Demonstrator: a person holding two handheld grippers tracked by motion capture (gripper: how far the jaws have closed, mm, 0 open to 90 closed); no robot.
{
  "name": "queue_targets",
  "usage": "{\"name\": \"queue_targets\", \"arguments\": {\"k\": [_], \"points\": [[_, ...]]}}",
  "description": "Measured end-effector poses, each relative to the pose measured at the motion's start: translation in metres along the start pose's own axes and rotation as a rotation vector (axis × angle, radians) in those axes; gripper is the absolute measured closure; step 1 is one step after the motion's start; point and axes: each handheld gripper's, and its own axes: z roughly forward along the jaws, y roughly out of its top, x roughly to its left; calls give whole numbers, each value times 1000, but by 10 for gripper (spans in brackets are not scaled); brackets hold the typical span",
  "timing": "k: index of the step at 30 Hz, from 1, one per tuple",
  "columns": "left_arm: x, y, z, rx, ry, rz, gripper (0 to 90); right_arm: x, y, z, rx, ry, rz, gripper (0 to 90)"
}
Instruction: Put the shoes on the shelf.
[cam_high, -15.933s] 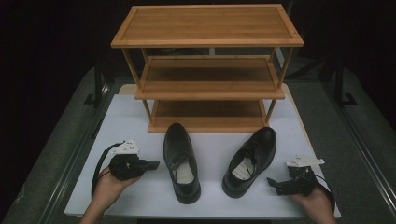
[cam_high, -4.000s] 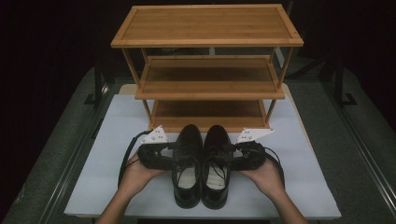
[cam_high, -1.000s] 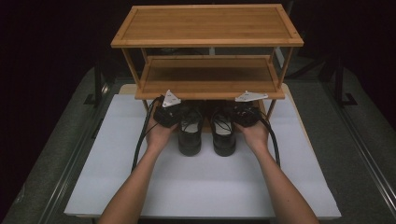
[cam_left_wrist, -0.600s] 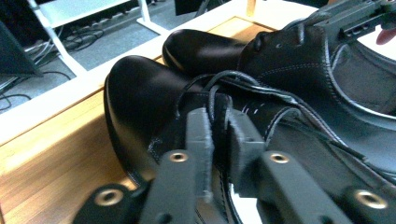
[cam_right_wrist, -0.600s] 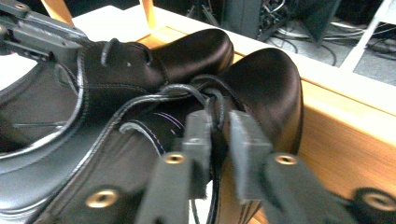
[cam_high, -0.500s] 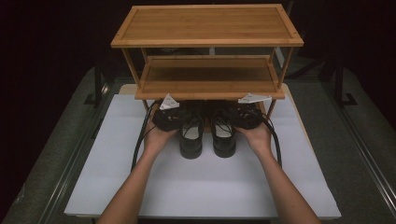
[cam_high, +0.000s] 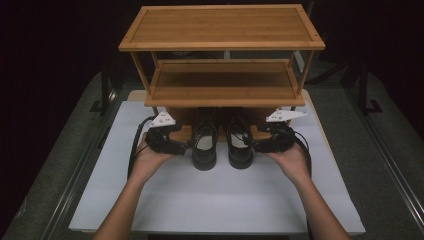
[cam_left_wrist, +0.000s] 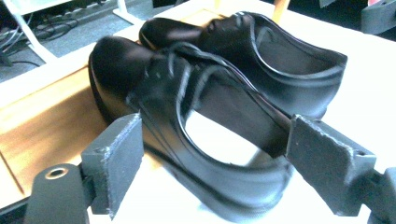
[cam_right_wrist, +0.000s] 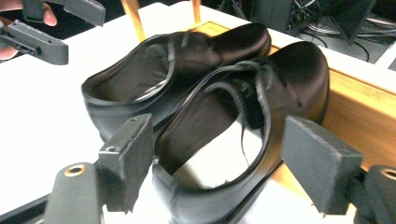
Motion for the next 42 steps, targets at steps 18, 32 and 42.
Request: {"name": "queue_targets", "arguments": {"k": [18,32,42], "points": [[-22,-62,27,114,-34,15,95,3,-73,17,124,35,10,171],[-24,-65,64,151,-13,71,91,3,-81,53,176,30,-35,139],[-25,-63,69,143,-8,68,78,5,-81,61,167,42,-28,159]]}}
